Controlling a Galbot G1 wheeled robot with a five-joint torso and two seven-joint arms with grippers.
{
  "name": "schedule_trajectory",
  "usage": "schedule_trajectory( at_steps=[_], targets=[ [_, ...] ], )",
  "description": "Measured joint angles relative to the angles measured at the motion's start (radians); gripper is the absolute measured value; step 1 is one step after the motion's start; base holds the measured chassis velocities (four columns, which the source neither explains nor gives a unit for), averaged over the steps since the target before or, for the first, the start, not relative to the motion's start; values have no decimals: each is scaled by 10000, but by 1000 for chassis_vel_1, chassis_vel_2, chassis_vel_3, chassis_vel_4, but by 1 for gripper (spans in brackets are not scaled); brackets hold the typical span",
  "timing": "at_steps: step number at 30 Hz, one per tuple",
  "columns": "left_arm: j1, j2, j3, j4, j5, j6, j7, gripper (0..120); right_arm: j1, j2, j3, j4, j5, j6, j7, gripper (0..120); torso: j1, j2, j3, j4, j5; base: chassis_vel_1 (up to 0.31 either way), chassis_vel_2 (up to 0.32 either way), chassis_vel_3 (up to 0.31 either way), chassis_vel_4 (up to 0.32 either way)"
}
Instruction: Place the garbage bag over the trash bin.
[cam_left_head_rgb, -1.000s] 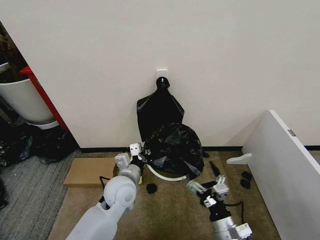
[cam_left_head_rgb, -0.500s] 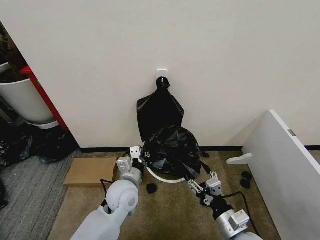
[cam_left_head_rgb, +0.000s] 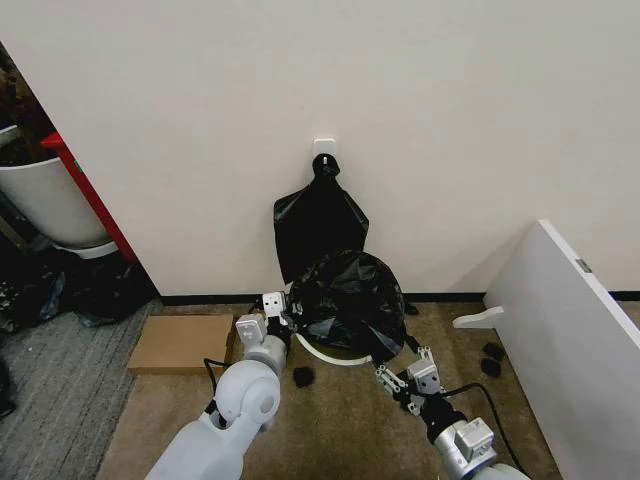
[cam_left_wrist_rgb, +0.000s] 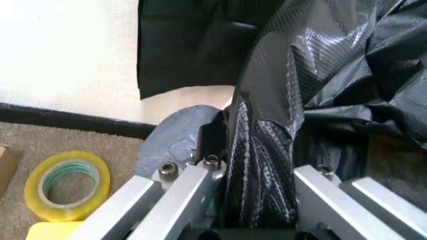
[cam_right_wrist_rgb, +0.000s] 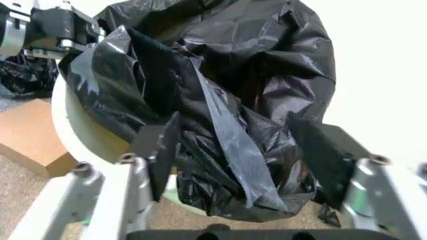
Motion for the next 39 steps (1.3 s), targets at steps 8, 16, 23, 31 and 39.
schedule_trajectory(
  at_steps=[8,16,23,31,39],
  targets=[
    [81,4,-23,-111,20,28,-23,1,-31,17,42,2,-20,-10,-60,29,0,0,0,0,0,0,0,0,0],
    [153,10,-54,-248,20,41,-38,1,-131,93,102,-155,-517,-82,-54,0,0,0,0,0,0,0,0,0,0],
    [198,75,-125,-381,-164,52,-70,1,-128,275,235,-777,-1096,1063,-1030,0,0,0,0,0,-1,0,0,0,0],
    [0,18,-269,-421,-962,86,-259,1,172,660,795,-2645,-20,5781,-7370,0,0,0,0,0,0,0,0,0,0],
    [-58,-111,-323,-925,-2401,517,-616,1,656,1284,1081,-4130,-1274,6323,-8401,0,0,0,0,-1,0,0,0,0,0]
  ],
)
